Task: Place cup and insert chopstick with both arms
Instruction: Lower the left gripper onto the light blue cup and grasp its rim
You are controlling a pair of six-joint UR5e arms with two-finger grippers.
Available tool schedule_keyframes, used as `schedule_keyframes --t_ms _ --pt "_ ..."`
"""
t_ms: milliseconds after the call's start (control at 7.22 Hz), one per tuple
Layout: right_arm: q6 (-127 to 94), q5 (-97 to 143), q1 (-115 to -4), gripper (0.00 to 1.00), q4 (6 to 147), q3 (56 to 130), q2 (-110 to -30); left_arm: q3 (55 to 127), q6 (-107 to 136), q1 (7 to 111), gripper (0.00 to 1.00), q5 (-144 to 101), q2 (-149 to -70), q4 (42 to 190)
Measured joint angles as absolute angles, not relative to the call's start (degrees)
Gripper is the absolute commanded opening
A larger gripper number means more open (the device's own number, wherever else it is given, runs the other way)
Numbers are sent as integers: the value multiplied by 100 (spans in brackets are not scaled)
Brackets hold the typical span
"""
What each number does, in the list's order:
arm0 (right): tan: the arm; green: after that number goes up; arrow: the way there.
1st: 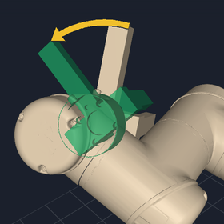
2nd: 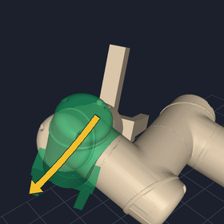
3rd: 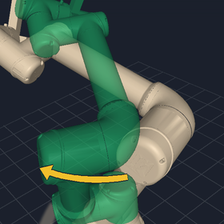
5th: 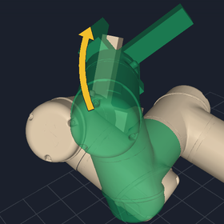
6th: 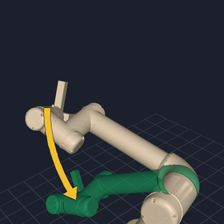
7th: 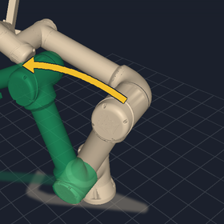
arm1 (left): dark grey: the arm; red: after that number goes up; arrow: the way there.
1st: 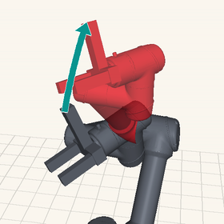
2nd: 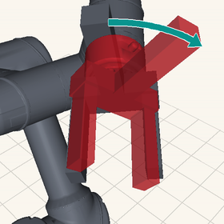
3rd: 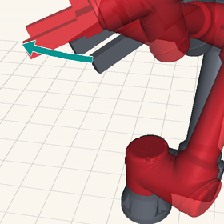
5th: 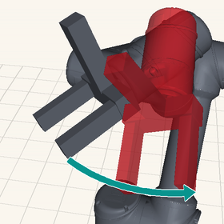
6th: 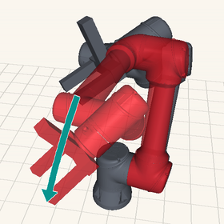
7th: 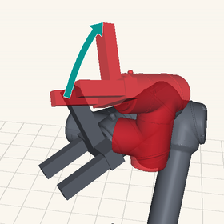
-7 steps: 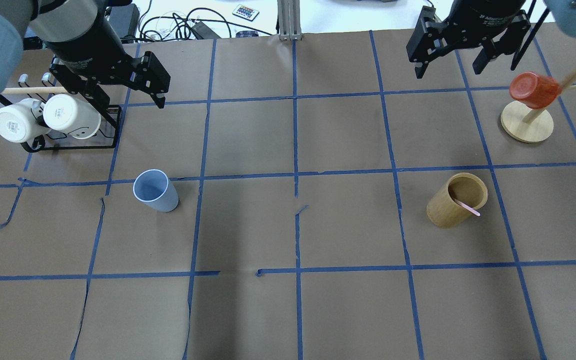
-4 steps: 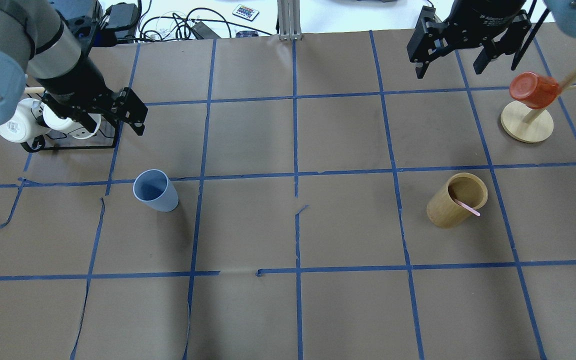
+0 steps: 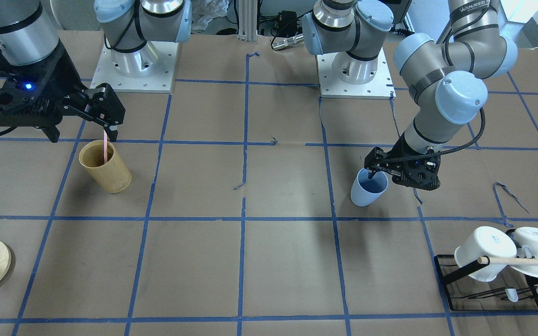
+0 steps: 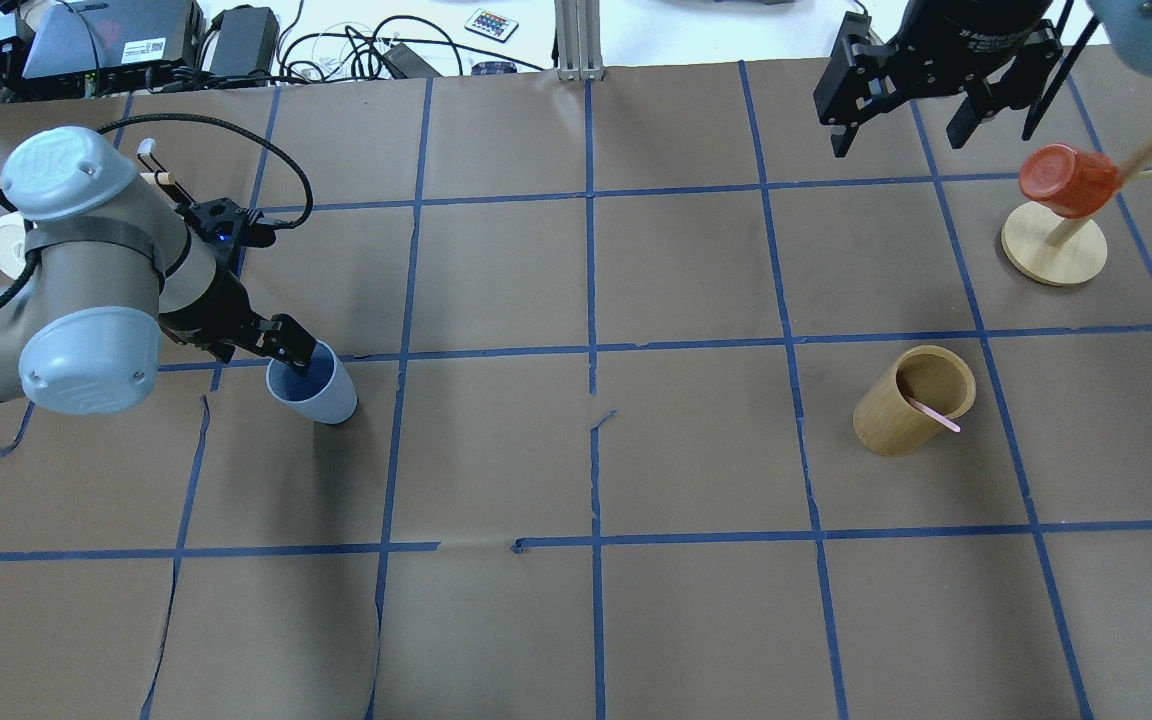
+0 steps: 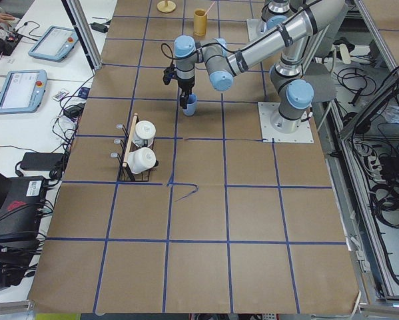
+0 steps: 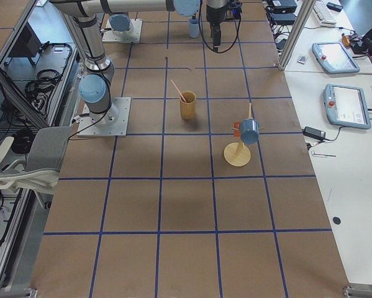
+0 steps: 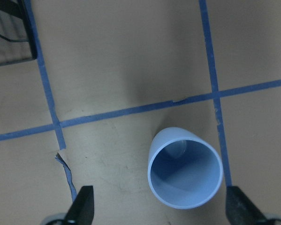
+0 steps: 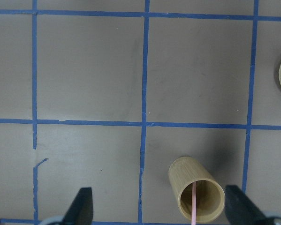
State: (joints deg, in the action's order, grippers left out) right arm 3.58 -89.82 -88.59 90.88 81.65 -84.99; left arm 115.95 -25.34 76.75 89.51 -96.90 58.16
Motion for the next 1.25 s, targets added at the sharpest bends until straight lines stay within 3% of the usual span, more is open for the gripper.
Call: schedule_keyframes --t_ms 138,415,554,692,1246 --pt "371 -8992 -8859 100 9088 8165 -8499 11647 -2579 7653 86 8952 -9741 5749" --pt "384 -8997 -8859 100 9088 8163 -8499 11685 -2593 7641 32 8954 -9864 5729" --pt "386 -8992 -8859 100 9088 8162 -8499 11690 -2553 7640 10 8961 -9903 5798" --pt "386 -8986 -8859 100 9088 8161 -8501 11680 -2463 7643 0 8963 -9928 5901" --pt "387 -8970 -8859 100 9088 8156 -8507 11557 -1536 7812 0 8604 -9920 6114"
